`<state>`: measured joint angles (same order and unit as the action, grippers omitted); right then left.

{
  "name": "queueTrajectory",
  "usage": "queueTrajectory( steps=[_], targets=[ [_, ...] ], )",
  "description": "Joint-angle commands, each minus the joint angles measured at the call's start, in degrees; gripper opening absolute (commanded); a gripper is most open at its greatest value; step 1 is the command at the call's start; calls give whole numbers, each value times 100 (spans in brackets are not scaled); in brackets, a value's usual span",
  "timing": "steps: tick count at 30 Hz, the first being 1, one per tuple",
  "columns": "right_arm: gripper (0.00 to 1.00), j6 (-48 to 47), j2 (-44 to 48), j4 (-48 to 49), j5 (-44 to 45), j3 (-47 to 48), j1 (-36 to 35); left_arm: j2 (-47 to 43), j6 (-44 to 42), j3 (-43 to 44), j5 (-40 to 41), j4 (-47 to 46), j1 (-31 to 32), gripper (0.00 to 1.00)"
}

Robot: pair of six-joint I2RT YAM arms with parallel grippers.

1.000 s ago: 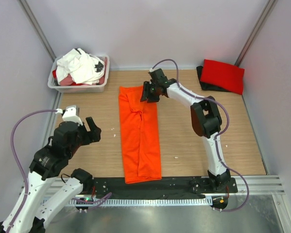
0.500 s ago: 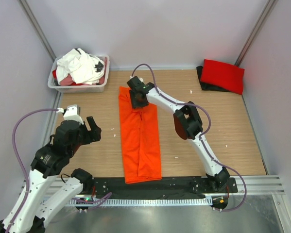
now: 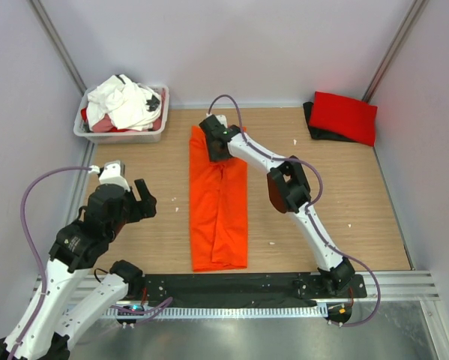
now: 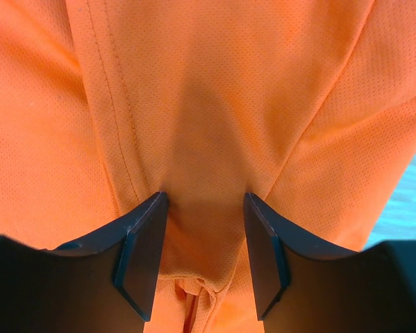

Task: Fold and stack the t-shirts
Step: Fold the tshirt

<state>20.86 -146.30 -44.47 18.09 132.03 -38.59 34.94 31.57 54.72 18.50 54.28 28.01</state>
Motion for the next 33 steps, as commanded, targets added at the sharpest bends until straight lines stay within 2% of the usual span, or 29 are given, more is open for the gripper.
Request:
queueTrajectory(
  steps=[1, 5, 12, 15, 19, 23, 27, 30, 31, 32, 33],
  targets=[
    [54, -319, -486, -89, 38, 51, 466, 83, 95, 39, 127, -120, -6, 79],
    [56, -741, -662, 201, -498, 341, 572, 92, 86, 39, 136, -120, -41, 79],
    [60, -1277, -900, 676, -894, 939, 581, 118, 86, 30, 136, -128, -94, 79],
    [65, -1566, -760, 1176, -1209, 939, 598, 145, 86, 48, 127, -120, -111, 79],
    [74, -1734, -234, 1397, -1009, 895, 616, 136, 77, 39, 110, -128, -120, 79],
    [83, -1656, 698, 1485, -605, 176, 642, 83, 77, 30, 101, -137, -120, 79],
    [83, -1419, 1689, 977, 26, -430, 642, 92, 77, 30, 127, -163, -129, 78],
    [77, -752, 2419, 852, 170, -1702, 651, 302, 77, 30, 75, -172, -129, 74],
    [75, -576, 3066, 948, 64, -2159, 642, 390, 95, 47, 40, -155, -129, 74],
    [75, -209, 3359, 1088, -276, -3147, 633, 504, 156, 65, -82, -137, -129, 73],
    [75, -49, 3719, 1359, -427, -3635, 590, 775, 235, 109, -179, -111, -129, 73]
  ],
)
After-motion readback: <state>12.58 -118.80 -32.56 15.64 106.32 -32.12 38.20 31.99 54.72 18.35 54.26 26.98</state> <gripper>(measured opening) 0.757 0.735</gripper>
